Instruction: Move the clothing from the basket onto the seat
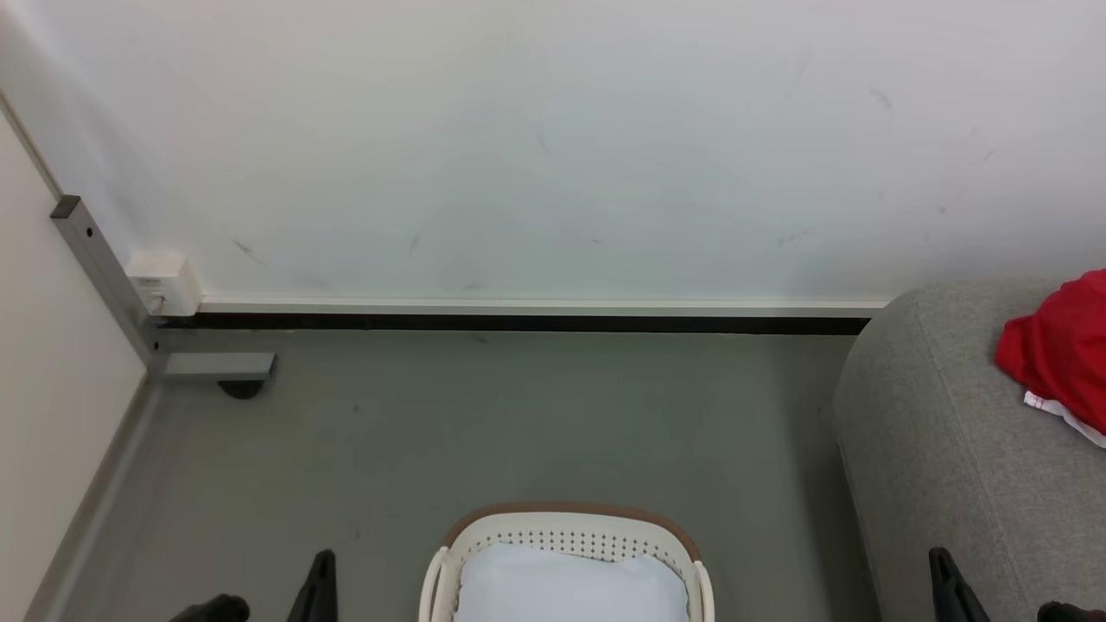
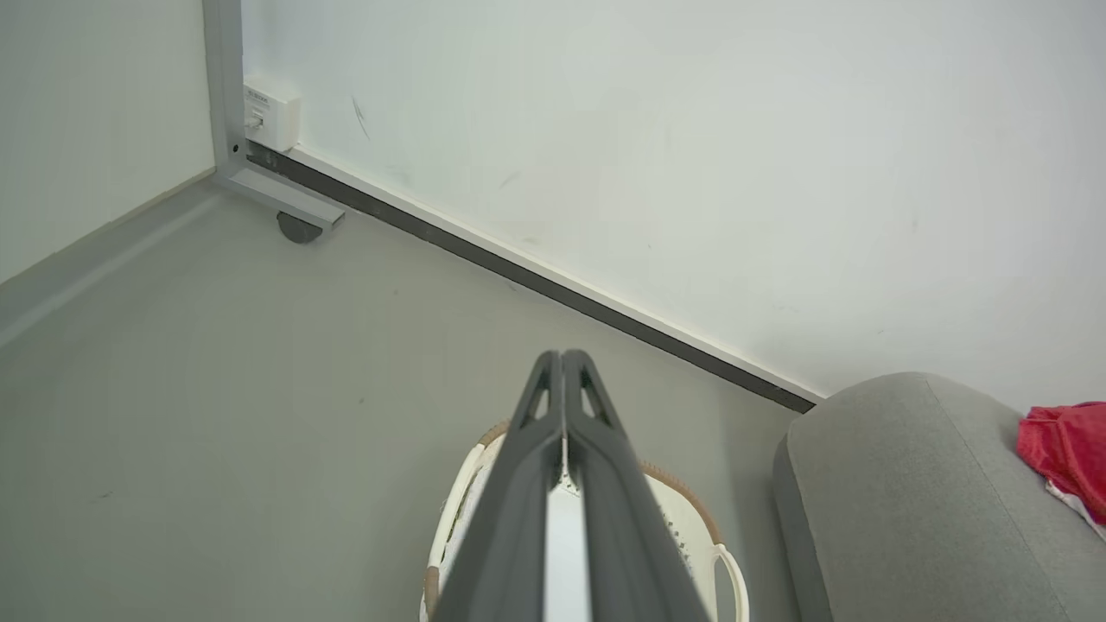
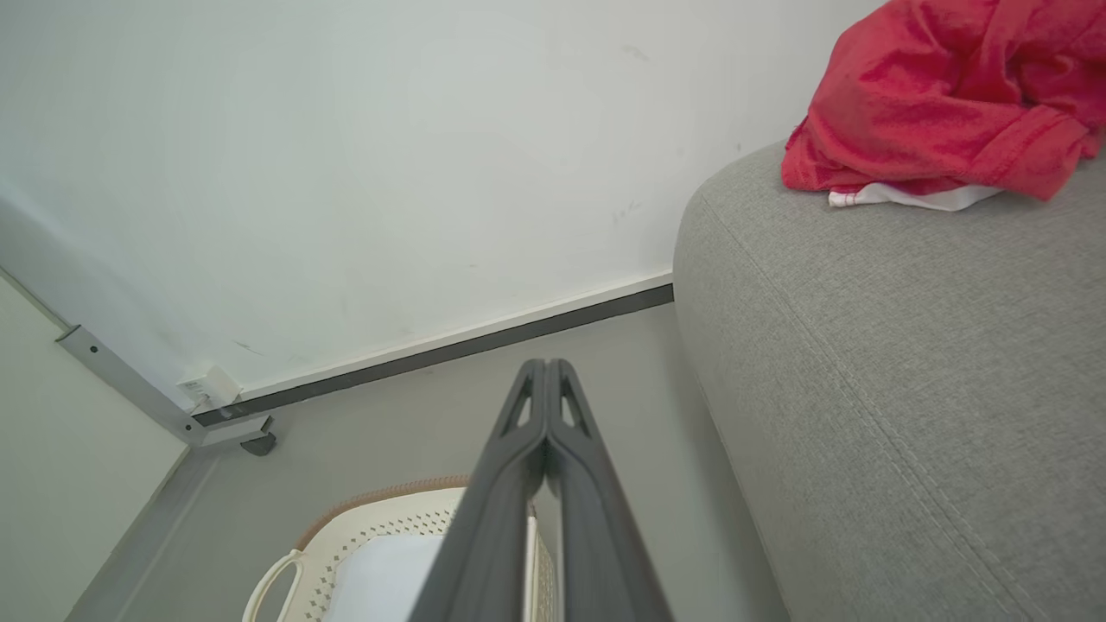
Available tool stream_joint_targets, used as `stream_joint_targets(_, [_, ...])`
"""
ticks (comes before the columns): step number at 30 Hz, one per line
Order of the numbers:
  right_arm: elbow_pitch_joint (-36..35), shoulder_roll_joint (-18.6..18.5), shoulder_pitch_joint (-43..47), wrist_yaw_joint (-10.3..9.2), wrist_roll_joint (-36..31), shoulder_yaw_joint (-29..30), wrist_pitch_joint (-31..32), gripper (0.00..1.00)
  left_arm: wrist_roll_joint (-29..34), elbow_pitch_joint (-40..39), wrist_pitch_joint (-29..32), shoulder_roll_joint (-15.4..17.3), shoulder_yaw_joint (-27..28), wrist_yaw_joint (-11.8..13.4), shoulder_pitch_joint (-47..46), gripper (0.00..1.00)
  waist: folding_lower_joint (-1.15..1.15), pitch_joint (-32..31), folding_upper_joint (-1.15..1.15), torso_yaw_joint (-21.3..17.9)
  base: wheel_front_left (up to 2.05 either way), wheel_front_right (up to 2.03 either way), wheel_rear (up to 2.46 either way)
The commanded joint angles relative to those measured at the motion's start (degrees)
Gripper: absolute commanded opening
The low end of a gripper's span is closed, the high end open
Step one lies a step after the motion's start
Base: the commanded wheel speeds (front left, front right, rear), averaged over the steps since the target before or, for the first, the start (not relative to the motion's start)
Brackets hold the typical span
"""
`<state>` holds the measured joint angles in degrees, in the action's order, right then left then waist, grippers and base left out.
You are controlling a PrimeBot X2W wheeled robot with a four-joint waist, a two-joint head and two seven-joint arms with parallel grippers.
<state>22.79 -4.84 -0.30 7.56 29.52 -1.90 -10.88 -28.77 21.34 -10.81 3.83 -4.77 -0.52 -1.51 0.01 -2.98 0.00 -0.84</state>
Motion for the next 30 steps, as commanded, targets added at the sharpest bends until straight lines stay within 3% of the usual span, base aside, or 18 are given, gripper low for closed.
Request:
stream_joint_targets(1, [-1.3,0.0,-1.9,-0.02,2.3,0.5,0.5,0.00,-2.3,-1.3,0.5,0.1,0.6,-0.3,-1.6,0.00,0.00,0.0,0.00,0.0,0.00,0.00,0.00])
stream_joint_targets(30, [-4.2,0.6,-3.6,-0.05,25.1,3.5,6.8,0.00,-25.4,-3.7,6.8,-0.3,4.6,-2.9,-2.9,0.00,0.00,0.9,0.00,0.2,0.00,0.00,0.00])
